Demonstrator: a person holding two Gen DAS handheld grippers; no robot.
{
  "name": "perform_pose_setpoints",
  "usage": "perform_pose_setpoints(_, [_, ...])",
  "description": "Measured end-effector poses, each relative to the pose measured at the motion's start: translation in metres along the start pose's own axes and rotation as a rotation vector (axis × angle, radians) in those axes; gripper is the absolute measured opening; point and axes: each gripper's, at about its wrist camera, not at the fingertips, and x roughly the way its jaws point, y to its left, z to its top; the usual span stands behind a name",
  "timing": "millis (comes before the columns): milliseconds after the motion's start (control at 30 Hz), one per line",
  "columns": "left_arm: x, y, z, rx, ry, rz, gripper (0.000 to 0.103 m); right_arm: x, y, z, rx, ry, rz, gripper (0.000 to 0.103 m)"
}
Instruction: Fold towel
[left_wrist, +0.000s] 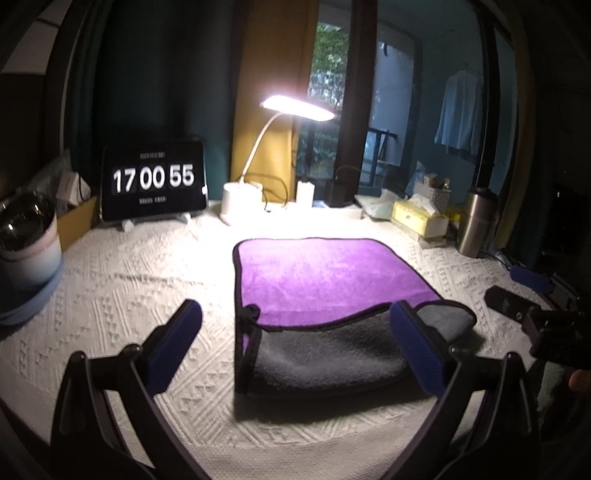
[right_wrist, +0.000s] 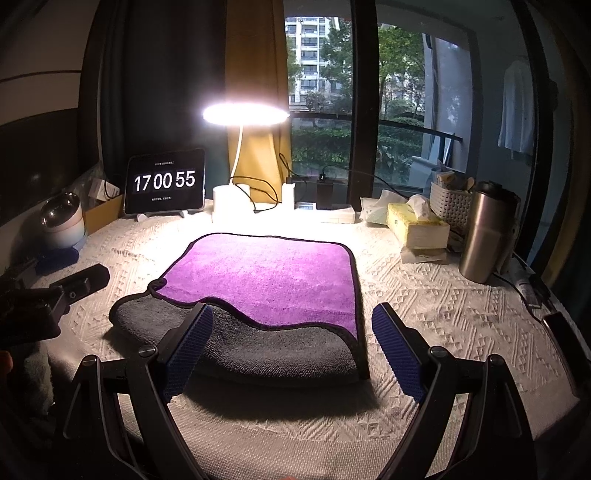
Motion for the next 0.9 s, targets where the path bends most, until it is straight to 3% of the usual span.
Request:
perform_pose_setpoints(300, [0.033,0.009,-0.002,-0.017,0.102,-0.007,0.101,0.021,-0.015,-0.002,0.01,0.043,0.012,0.084])
perform_pose_setpoints(367, [0.043,0.011,-0.003,-0.023,0.136,-0.025,0.091,0.027,-0.018,-0.004,0.015,0.058,0.013,0.083])
perform_pose_setpoints(433, [0.054,0.012,-0.004,-0.028,0.177,-0.035,0.09,0.033,-0.023,-0.006,0.019,0.076,0.026,0.077])
perform_pose_setpoints(600, [0.074,0.012,-0.008,-0.03,0.252,-0.027,0.083,0.051,-0.036,-0.008,0.033,0.128,0.034,0.073])
perform_pose_setpoints(733, [0.085,0.014,-0.011,-0.039,0.296,-0.023,0.08,0.067,-0.048,-0.009,0.05,0.174,0.045,0.064])
perform_pose_setpoints(900, [0.095,0.015,-0.013,-0.049,0.352,-0.032,0.063,0.089,-0.057,-0.011,0.073,0.248,0.059,0.057])
